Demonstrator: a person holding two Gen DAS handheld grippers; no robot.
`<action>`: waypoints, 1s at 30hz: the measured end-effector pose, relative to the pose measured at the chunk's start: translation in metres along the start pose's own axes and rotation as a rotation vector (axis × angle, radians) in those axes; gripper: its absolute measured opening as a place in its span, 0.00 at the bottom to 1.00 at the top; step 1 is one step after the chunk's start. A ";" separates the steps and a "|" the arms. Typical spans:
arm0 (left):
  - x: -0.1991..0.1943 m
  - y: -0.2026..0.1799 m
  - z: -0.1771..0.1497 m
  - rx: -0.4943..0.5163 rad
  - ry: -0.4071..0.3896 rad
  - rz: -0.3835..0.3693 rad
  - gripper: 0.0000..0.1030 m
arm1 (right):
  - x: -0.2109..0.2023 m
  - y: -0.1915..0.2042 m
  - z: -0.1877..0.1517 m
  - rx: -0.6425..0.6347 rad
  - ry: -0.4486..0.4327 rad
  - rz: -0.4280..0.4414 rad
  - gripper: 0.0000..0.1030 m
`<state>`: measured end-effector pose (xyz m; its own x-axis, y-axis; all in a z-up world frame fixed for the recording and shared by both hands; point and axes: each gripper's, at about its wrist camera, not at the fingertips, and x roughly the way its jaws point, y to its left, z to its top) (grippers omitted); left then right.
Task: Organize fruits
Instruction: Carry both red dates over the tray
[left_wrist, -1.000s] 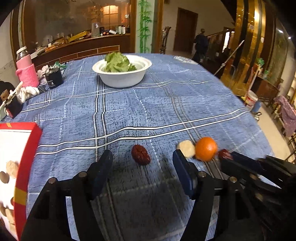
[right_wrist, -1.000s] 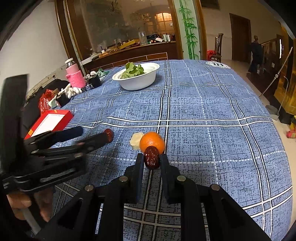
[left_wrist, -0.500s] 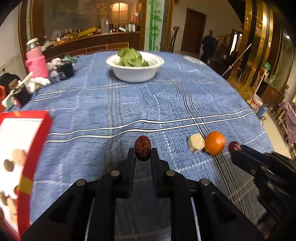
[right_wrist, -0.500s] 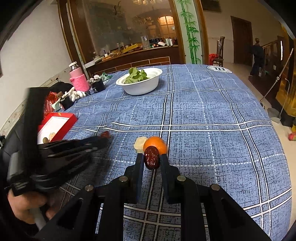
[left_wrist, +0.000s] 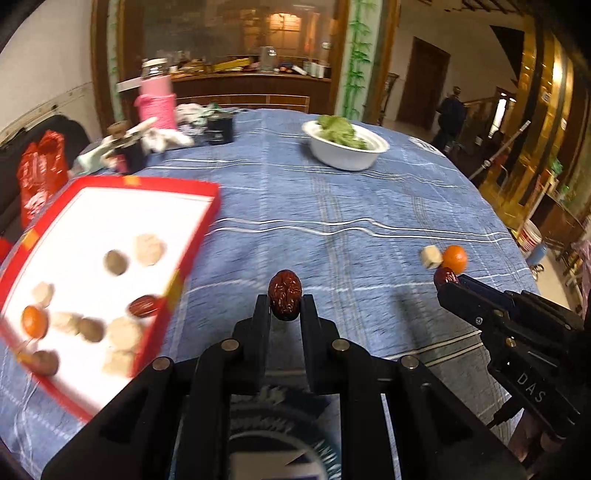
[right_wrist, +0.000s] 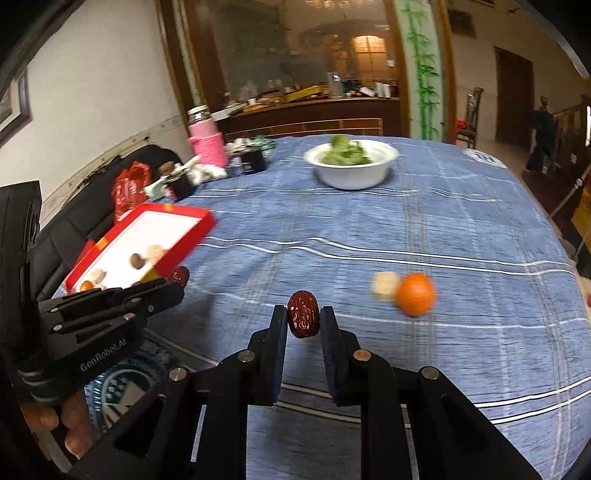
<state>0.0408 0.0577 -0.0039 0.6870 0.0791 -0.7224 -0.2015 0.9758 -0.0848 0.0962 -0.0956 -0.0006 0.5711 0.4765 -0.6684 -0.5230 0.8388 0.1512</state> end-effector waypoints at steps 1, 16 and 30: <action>-0.003 0.005 -0.002 -0.008 -0.001 0.009 0.13 | 0.001 0.007 0.001 -0.005 0.000 0.007 0.18; -0.039 0.073 -0.013 -0.134 -0.032 0.088 0.13 | 0.008 0.101 0.008 -0.102 -0.004 0.092 0.18; -0.053 0.153 -0.008 -0.283 -0.057 0.245 0.13 | 0.038 0.173 0.039 -0.192 0.008 0.202 0.17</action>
<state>-0.0322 0.2014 0.0163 0.6306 0.3219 -0.7062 -0.5442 0.8322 -0.1066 0.0520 0.0779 0.0291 0.4387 0.6262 -0.6445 -0.7365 0.6615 0.1414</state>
